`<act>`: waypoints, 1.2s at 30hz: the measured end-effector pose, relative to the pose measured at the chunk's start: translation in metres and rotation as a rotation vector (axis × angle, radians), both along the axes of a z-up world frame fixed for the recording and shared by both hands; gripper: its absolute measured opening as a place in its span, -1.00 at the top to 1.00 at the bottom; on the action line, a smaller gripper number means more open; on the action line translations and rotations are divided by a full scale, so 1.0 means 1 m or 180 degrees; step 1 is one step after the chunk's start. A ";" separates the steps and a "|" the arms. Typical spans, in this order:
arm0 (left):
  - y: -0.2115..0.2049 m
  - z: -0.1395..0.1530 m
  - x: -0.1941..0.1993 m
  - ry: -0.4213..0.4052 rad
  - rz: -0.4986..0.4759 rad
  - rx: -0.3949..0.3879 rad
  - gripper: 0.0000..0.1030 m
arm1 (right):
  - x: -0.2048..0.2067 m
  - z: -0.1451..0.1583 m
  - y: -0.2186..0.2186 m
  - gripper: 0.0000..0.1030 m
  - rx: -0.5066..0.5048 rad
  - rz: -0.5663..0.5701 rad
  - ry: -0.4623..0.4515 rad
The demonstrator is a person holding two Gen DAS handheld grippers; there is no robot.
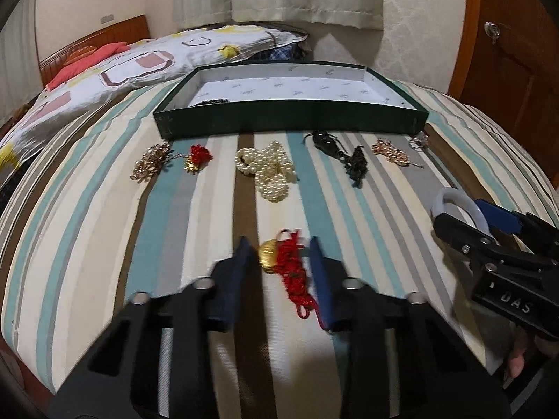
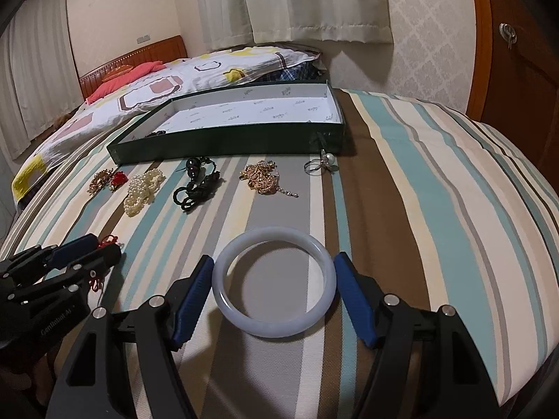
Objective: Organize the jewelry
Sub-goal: 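Grasp the red tassel with the left tool while the right tool grasps the white jade bangle, then carry the tassel and bangle into the green box and open both tools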
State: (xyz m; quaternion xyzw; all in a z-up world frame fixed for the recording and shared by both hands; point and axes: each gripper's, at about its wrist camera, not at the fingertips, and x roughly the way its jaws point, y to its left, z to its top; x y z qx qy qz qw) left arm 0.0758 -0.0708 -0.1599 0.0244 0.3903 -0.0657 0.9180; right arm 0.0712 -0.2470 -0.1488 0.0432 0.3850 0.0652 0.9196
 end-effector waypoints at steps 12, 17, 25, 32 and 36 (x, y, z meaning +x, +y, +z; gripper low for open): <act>0.002 0.004 -0.003 -0.0045 -0.0043 -0.0088 0.56 | 0.000 0.001 0.002 -0.33 -0.0012 0.0020 -0.0017; 0.005 0.011 -0.003 -0.0117 -0.0015 -0.0112 0.56 | 0.000 0.004 0.003 -0.33 -0.0014 0.0028 -0.0041; 0.012 0.029 0.006 -0.0282 0.0034 -0.0141 0.56 | 0.004 0.020 0.006 -0.33 0.0003 0.0068 -0.0141; 0.016 0.052 0.031 -0.0456 0.0051 -0.0221 0.56 | 0.028 0.045 0.011 -0.33 0.0026 0.0101 -0.0323; 0.015 0.067 0.057 -0.0571 0.0036 -0.0276 0.56 | 0.054 0.059 0.015 -0.33 0.0086 0.0127 -0.0426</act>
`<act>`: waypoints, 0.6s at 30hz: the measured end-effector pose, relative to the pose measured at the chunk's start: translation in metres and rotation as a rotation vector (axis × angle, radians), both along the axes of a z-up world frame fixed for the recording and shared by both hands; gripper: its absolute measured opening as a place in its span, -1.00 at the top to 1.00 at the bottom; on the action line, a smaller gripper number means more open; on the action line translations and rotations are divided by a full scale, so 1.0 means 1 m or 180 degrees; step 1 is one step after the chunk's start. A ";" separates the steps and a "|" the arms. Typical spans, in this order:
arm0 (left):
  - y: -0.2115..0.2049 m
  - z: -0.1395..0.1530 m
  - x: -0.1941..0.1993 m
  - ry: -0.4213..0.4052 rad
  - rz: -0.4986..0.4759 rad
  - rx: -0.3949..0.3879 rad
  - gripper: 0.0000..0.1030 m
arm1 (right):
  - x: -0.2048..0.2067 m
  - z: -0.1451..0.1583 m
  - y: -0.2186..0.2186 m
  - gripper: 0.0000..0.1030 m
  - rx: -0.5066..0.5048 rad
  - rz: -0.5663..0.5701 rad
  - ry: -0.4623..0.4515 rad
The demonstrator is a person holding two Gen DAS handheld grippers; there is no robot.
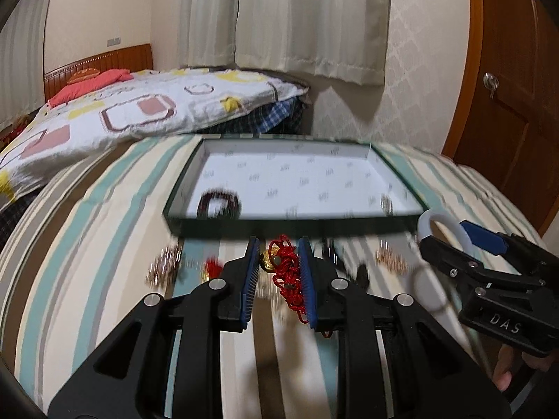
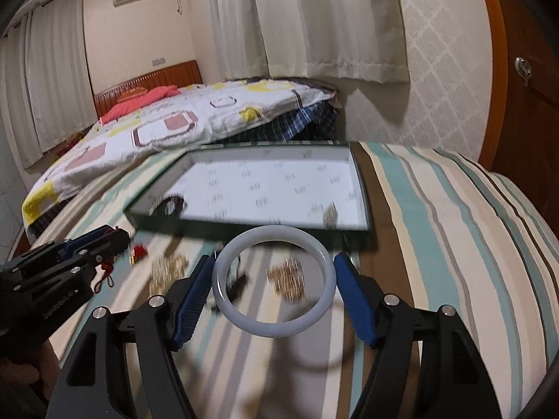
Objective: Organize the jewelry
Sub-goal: 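Carry the tassel and bangle into the green box and open both tools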
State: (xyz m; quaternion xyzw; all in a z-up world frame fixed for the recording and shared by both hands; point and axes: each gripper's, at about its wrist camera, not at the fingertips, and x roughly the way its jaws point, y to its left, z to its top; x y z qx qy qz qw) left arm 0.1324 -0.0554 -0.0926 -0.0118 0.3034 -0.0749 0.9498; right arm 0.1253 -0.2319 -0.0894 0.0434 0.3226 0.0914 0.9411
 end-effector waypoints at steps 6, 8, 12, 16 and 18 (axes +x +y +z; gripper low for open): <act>-0.006 0.016 0.051 -0.0153 -0.0018 0.0002 0.56 | 0.043 0.011 0.001 -0.33 0.0017 0.0001 -0.0108; -0.008 0.017 0.065 -0.0158 -0.0012 -0.0009 0.57 | 0.059 0.012 0.002 -0.33 0.0017 0.0001 -0.0126; -0.012 0.011 0.098 -0.0111 -0.0005 0.0006 0.56 | 0.088 0.004 0.004 -0.33 -0.0001 0.0026 -0.0084; -0.018 -0.008 0.128 0.0062 -0.0006 0.0070 0.56 | 0.109 -0.013 0.007 -0.33 -0.0031 0.0048 0.0045; -0.020 -0.019 0.138 0.0179 -0.0001 0.0086 0.57 | 0.118 -0.021 0.009 -0.33 -0.0051 0.0062 0.0137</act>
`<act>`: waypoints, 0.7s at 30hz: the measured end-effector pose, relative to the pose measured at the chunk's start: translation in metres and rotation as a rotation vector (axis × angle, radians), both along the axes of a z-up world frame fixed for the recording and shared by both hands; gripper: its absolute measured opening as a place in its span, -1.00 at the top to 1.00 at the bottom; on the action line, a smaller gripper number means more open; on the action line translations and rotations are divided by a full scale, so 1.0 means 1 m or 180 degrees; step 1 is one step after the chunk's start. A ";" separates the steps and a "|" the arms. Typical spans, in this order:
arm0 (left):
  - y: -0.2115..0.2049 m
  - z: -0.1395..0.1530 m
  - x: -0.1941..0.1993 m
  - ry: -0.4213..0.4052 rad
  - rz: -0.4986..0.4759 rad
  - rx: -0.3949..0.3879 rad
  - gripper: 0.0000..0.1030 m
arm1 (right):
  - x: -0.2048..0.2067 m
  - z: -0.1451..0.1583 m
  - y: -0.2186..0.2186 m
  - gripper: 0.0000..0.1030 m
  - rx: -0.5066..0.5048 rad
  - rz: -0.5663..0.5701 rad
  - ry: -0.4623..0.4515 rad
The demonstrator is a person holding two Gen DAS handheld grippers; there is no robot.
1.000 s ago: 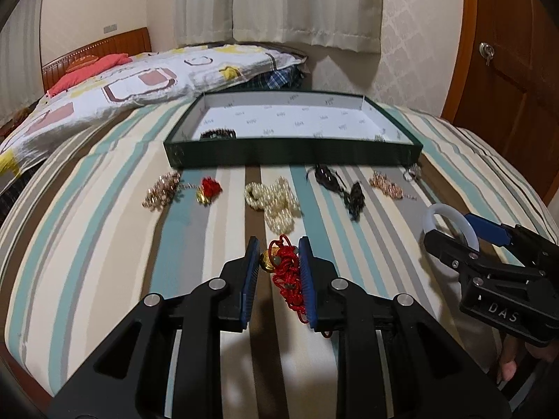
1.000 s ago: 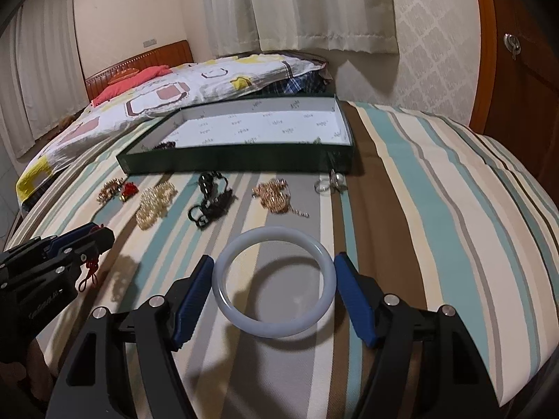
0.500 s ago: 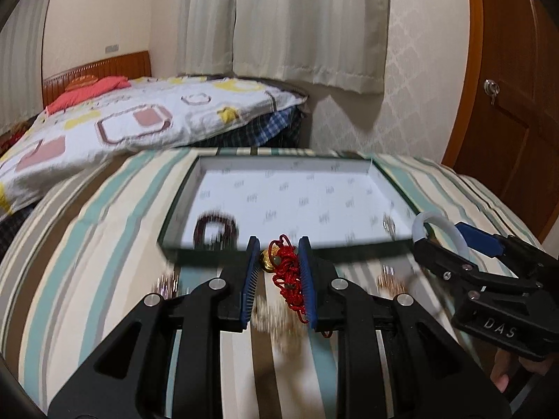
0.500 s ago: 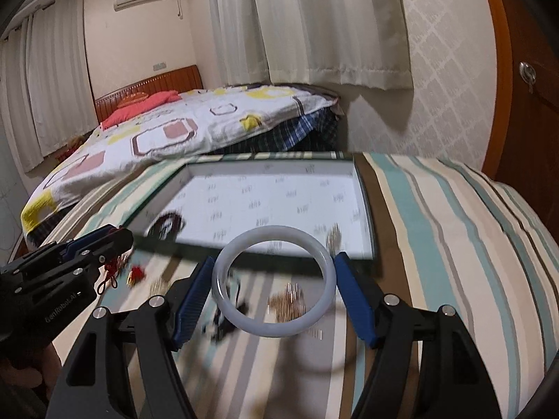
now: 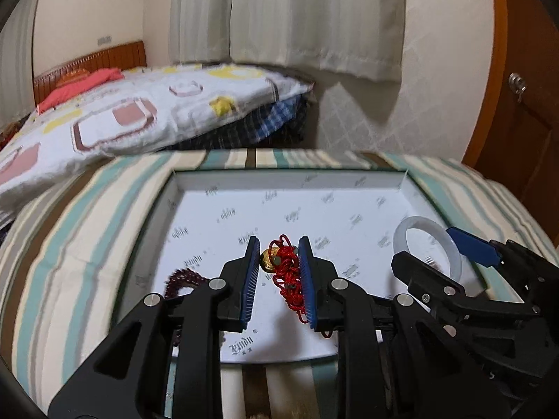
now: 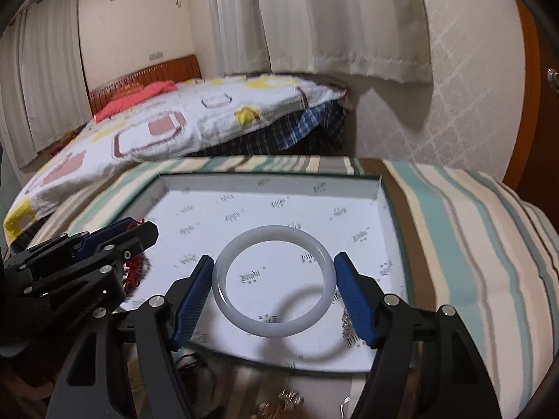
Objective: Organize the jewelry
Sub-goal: 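Carry the tassel and bangle into the green box and open both tools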
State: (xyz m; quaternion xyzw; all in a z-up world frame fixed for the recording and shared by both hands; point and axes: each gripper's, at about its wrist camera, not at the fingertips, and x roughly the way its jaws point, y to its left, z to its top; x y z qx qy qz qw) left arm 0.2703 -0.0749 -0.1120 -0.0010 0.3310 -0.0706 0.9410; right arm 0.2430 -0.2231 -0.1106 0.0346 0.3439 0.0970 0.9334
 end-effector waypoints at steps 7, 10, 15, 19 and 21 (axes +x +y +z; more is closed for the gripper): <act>0.001 -0.032 0.028 0.0438 0.0014 0.0004 0.56 | 0.023 -0.022 -0.002 -0.33 -0.0031 0.0037 0.0338; 0.002 -0.038 0.036 0.0572 0.0023 -0.0017 0.56 | 0.027 -0.027 -0.001 -0.33 -0.0043 0.0061 0.0441; -0.001 -0.040 0.038 0.0636 -0.0021 0.0048 0.54 | 0.032 -0.031 -0.001 -0.34 -0.0056 0.0088 0.0570; -0.001 -0.040 0.038 0.0639 -0.0037 0.0027 0.45 | 0.033 -0.033 0.000 -0.34 -0.0075 0.0108 0.0607; -0.001 -0.040 0.038 0.0644 -0.0045 0.0018 0.40 | 0.032 -0.032 -0.001 -0.40 -0.0076 0.0106 0.0609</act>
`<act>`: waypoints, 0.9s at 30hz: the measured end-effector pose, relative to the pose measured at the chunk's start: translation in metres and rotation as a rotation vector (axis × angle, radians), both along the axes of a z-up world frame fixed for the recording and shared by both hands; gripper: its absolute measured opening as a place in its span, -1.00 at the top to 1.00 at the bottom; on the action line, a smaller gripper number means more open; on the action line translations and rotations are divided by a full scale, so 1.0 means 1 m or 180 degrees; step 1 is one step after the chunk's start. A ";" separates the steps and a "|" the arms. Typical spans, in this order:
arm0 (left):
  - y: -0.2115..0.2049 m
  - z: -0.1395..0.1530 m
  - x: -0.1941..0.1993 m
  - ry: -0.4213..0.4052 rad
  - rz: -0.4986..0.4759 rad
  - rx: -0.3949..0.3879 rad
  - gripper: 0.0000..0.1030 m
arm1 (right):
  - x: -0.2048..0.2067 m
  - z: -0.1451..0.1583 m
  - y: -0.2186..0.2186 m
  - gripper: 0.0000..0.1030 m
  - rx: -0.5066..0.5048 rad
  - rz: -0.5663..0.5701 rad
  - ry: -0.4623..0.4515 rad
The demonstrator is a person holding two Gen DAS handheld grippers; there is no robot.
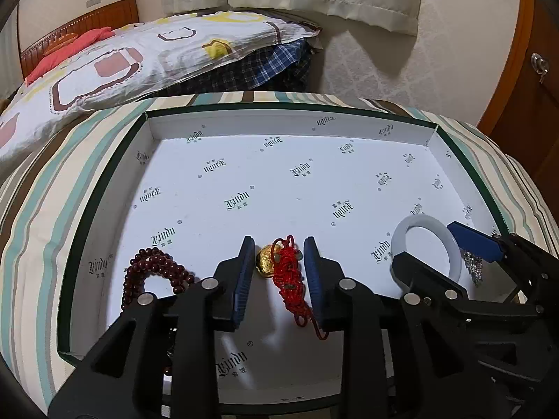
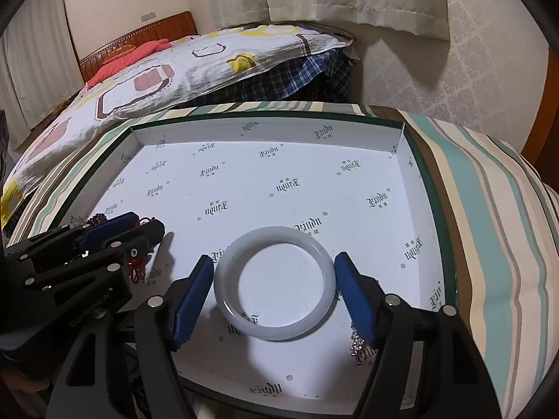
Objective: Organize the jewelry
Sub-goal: 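Carry the tassel and bangle into the green box and open both tools, then withdraw both open tools from the box toward the remaining jewelry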
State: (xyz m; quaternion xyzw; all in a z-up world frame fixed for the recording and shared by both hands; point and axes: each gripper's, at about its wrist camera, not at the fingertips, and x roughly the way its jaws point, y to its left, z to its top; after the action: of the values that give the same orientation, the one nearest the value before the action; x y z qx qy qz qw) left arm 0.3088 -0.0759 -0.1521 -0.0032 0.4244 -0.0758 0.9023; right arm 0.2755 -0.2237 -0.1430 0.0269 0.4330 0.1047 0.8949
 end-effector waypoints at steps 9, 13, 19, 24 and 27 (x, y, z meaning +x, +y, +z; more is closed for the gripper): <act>0.009 0.007 -0.006 -0.0032 0.0039 -0.0100 0.03 | -0.005 0.009 -0.002 -0.41 -0.0017 0.0007 -0.0130; 0.009 0.019 -0.014 -0.0174 0.0049 -0.0057 -0.02 | -0.011 0.019 -0.005 -0.41 -0.0018 -0.0034 -0.0246; 0.015 0.049 -0.039 -0.0512 0.0159 -0.0024 -0.12 | -0.028 0.037 -0.012 -0.41 0.0015 -0.0108 -0.0401; 0.028 0.065 -0.067 -0.0705 0.0259 -0.0068 -0.16 | -0.050 0.048 -0.017 -0.41 0.0037 -0.0182 -0.0507; 0.039 0.070 -0.088 -0.0763 0.0340 -0.0080 -0.22 | -0.068 0.049 -0.018 -0.41 0.0038 -0.0211 -0.0536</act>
State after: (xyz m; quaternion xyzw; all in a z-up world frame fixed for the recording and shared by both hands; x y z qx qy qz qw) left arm 0.2210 -0.0373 -0.0825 -0.0280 0.3118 -0.0329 0.9492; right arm 0.2074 -0.2415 -0.0938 0.0377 0.3545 0.0795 0.9309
